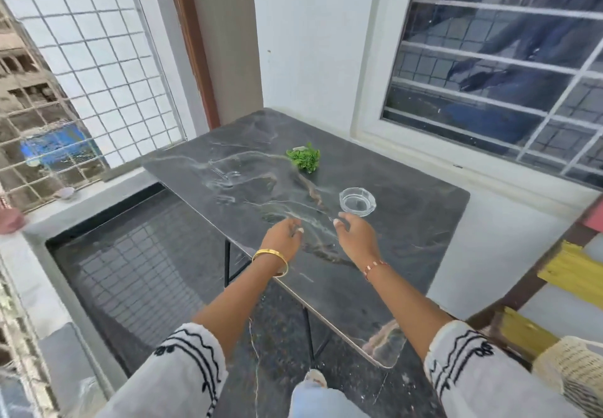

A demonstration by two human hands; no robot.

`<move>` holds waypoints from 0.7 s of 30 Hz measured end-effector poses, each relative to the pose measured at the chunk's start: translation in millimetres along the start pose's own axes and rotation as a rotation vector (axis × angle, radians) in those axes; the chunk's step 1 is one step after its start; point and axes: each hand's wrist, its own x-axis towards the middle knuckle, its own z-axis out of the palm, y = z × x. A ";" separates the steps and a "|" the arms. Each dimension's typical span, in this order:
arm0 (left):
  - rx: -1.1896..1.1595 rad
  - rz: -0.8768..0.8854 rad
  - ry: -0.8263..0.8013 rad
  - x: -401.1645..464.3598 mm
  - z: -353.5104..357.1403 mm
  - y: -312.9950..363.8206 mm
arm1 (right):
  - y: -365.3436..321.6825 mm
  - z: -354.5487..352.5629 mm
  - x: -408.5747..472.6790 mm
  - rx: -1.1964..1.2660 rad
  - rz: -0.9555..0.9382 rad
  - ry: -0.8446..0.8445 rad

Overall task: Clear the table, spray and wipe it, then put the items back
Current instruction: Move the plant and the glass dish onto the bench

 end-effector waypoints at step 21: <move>0.078 0.131 -0.326 200.5 11.0 -6.8 | 15.4 54.4 145.4 0.135 0.458 0.285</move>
